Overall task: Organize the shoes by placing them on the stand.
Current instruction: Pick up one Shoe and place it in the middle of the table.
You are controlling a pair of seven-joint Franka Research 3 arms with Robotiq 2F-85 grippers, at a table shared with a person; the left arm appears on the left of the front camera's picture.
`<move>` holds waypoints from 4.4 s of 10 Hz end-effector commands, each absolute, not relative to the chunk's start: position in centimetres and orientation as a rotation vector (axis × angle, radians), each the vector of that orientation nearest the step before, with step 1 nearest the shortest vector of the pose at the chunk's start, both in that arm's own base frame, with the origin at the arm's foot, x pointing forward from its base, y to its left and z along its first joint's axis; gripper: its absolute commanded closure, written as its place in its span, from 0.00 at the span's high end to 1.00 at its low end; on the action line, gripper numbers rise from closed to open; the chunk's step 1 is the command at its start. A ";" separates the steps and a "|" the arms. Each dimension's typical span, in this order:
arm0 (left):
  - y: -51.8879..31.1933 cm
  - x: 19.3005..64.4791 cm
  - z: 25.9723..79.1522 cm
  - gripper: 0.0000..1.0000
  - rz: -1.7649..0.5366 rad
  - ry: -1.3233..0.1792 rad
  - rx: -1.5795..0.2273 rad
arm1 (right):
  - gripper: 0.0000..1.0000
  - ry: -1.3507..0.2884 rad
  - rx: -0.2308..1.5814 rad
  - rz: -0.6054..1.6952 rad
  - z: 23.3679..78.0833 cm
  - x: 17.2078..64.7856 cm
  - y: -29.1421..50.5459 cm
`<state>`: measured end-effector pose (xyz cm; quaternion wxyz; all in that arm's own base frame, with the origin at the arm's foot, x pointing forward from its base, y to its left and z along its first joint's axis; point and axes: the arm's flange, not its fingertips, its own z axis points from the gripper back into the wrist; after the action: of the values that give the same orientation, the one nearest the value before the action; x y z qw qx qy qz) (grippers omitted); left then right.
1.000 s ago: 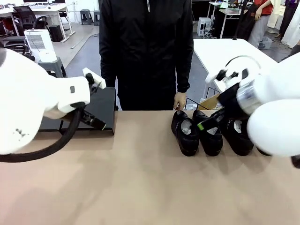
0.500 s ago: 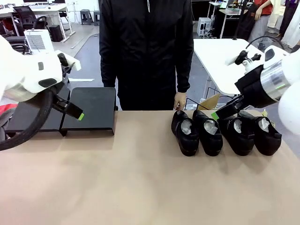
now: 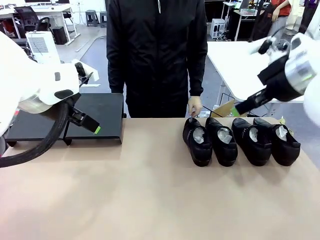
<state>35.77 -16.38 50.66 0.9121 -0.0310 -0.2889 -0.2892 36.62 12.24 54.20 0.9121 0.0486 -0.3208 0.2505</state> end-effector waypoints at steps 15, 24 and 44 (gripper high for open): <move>-16.1 36.0 50.7 1.00 -0.586 -0.608 -0.081 | 1.00 -0.273 -0.013 0.420 53.9 42.3 18.1; -16.1 36.0 50.7 1.00 -0.586 -0.608 -0.081 | 1.00 -0.221 0.027 0.390 54.0 33.9 14.2; -16.1 36.0 50.7 1.00 -0.586 -0.608 -0.081 | 1.00 -0.196 0.047 0.025 51.1 43.4 17.7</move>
<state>35.92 -16.26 50.79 0.9122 -0.0312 -0.2908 -0.2870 40.68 17.33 51.72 0.9934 0.0287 -0.1062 0.0329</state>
